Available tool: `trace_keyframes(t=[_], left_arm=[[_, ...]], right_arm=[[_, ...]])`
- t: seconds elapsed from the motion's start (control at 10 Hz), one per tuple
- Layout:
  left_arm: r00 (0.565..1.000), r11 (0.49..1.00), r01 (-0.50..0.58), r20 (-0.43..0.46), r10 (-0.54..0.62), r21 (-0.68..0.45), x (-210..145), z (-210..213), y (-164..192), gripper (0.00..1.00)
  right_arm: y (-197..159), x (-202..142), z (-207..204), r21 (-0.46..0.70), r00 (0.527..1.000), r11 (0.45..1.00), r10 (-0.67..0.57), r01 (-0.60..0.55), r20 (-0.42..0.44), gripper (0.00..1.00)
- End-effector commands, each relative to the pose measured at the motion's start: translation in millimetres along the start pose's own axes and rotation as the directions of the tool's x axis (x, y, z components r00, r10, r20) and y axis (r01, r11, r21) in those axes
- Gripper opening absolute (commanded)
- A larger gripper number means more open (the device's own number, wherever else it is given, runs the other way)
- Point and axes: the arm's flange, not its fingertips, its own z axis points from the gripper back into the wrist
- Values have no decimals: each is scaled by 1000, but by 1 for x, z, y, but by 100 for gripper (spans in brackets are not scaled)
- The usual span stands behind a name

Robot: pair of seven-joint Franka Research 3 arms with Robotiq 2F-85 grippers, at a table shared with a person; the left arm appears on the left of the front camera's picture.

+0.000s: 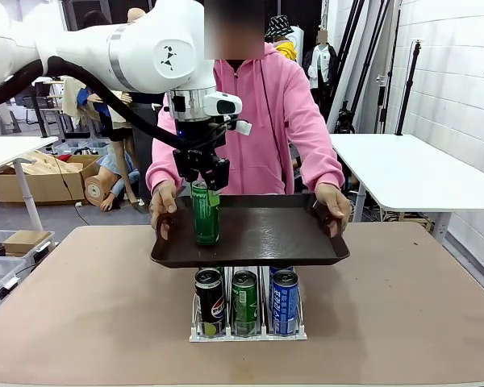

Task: Retrieve and hand over the desired beverage to the person.
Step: Place the picked can on the Handle tray extended by the person.

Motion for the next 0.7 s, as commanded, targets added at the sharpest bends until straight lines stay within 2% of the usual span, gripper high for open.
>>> trace_keyframes(t=[0.0, 0.1, 0.5, 0.6], left_arm=[[999, 1000, 20, 41, -19, -17, -10, 2, 3, 4], [999, 1000, 18, 42, -17, -15, -11, 3, 3, 21], [999, 1000, 2, 32, -1, -2, -3, 22, 6, 98], [999, 1000, 2, 43, -2, 6, -2, 32, 5, 100]], right_arm=[[0, 0, 0, 11, 1000, 1000, 9, -9, 7, 100], [0, 0, 0, 11, 1000, 1000, 9, -9, 7, 100], [0, 0, 0, 11, 1000, 1000, 9, -9, 7, 100], [0, 0, 0, 11, 1000, 1000, 9, -9, 7, 100]])
